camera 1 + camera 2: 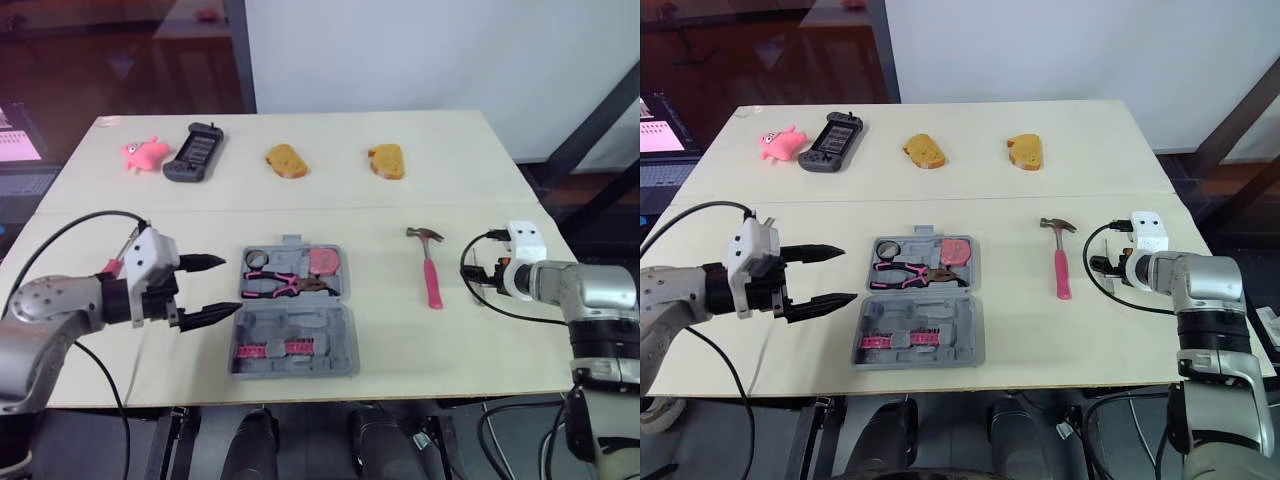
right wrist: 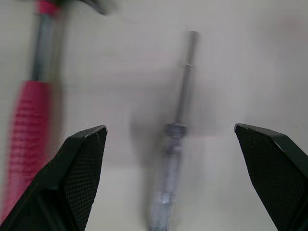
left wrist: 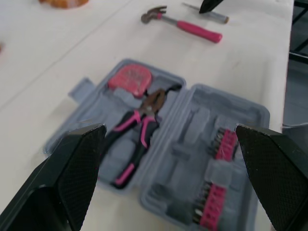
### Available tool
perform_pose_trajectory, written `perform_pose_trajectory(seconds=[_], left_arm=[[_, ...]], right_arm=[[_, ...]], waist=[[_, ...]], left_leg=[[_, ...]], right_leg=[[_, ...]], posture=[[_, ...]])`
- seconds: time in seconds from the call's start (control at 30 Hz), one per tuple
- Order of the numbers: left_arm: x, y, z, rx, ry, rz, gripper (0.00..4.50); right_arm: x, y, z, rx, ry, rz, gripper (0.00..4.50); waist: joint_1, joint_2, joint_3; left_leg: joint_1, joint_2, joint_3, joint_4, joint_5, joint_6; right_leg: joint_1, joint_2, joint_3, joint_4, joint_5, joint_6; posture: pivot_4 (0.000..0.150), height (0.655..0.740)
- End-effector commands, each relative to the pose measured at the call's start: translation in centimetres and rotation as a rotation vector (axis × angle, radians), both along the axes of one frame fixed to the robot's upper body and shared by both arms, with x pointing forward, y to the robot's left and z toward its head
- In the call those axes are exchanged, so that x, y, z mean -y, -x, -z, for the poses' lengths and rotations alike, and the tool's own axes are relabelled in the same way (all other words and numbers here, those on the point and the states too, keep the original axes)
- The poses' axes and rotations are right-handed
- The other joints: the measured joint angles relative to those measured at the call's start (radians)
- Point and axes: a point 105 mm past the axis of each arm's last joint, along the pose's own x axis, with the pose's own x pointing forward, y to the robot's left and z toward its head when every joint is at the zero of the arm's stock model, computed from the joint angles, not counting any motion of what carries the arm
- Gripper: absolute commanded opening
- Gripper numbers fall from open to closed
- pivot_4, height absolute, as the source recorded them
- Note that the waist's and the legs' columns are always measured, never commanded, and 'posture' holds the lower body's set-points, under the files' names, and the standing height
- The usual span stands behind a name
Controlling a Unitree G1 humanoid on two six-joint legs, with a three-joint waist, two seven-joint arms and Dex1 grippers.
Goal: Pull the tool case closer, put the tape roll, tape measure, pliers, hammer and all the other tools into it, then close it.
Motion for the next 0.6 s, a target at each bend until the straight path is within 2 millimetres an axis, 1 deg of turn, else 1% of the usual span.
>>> perform_pose_trajectory(seconds=[0.03, 0.1, 0.17, 0.2, 0.23, 0.3, 0.4, 0.43, 0.47, 0.53, 0.6], left_arm=[[0.3, 0.3, -1.5, 0.079, -0.014, 0.004, 4.5], [0.3, 0.4, -1.3, 0.074, -0.011, -0.002, 4.5], [-0.2, 0.5, -0.9, 0.056, -0.004, -0.022, 4.5], [-0.6, 0.6, -0.3, 0.041, -0.024, -0.027, 4.5], [-0.8, 0.6, 0.0, 0.033, -0.029, -0.032, 4.5], [-1.0, 0.5, 0.2, 0.032, -0.03, -0.034, 4.5], [-0.9, 0.1, 0.3, 0.034, -0.026, -0.022, 4.5], [-0.8, 0.0, 0.3, 0.033, -0.023, -0.015, 4.5], [-0.7, -0.2, 0.4, 0.032, -0.022, -0.009, 4.5], [-0.5, -0.5, 0.6, 0.032, -0.02, 0.001, 4.5], [-0.3, -1.2, 0.6, 0.038, -0.017, 0.016, 4.5]], right_arm=[[-0.1, -0.9, -0.2, 0.024, -0.004, -0.011, 4.47], [0.1, -0.9, 0.4, 0.004, 0.011, -0.019, 4.47], [-0.1, -0.8, 0.8, -0.009, -0.022, -0.011, 3.96], [0.0, -0.7, 1.0, -0.023, -0.03, 0.0, 3.66], [0.0, -0.5, 1.1, -0.039, -0.038, 0.008, 3.09], [0.3, -0.1, 1.1, -0.056, -0.029, 0.015, 2.11], [0.6, 0.4, 1.0, -0.06, -0.025, 0.01, 0.53], [0.7, 0.6, 0.8, -0.06, -0.026, 0.007, 0.1], [0.8, 0.8, 0.7, -0.058, -0.029, 0.007, 0.01], [1.0, 1.0, 0.1, -0.048, -0.031, 0.008, 0.01], [1.2, 1.1, -1.8, -0.009, -0.028, 0.007, 0.01]], waist=[[-0.001, 0.0, 0.0], [-0.001, 0.0, 0.0], [-0.001, 0.0, 0.0], [-0.003, 0.0, 0.0], [-0.004, 0.0, 0.0], [-0.003, 0.0, 0.0], [-0.002, 0.0, 0.0], [0.0, 0.0, 0.0], [0.0, 0.0, 0.0], [0.001, 0.0, 0.0], [0.002, 0.001, 0.0]], left_leg=[[0.0, 0.0, 0.0, 0.0, 0.0, 0.0], [0.0, 0.0, 0.0, 0.0, 0.0, 0.0], [0.0, 0.0, 0.0, 0.0, 0.0, 0.0], [0.0, 0.0, 0.0, 0.0, 0.0, 0.0], [0.0, 0.0, 0.0, 0.0, 0.0, 0.0], [0.001, 0.0, 0.0, -0.001, 0.0, 0.0], [0.001, 0.0, 0.0, 0.0, 0.0, 0.0], [0.001, 0.0, 0.0, 0.0, 0.0, 0.0], [0.001, 0.0, 0.0, 0.0, 0.0, 0.0], [0.001, 0.0, 0.0, 0.0, 0.0, 0.0], [0.001, 0.0, 0.0, 0.0, 0.0, 0.0]], right_leg=[[0.0, 0.0, 0.0, 0.0, 0.0, 0.0], [0.0, 0.0, 0.0, 0.0, 0.0, 0.0], [0.0, 0.0, 0.0, 0.0, 0.0, 0.001], [0.0, 0.0, 0.0, 0.0, 0.0, 0.001], [0.0, 0.0, 0.0, 0.0, 0.0, 0.001], [0.0, 0.0, 0.0, 0.0, 0.0, 0.001], [0.0, 0.001, 0.0, 0.0, 0.0, 0.0], [0.0, 0.001, 0.0, 0.0, 0.0, 0.0], [0.001, 0.0, 0.0, 0.0, 0.0, 0.0], [0.001, 0.0, 0.0, 0.0, 0.0, 0.0], [0.001, 0.0, 0.0, 0.0, 0.0, 0.001]], posture=[[0.15, 0.74], [0.15, 0.74], [0.15, 0.74], [0.15, 0.74], [0.15, 0.74], [0.15, 0.74], [0.15, 0.74], [0.15, 0.74], [0.15, 0.74], [0.15, 0.74], [0.15, 0.74]])
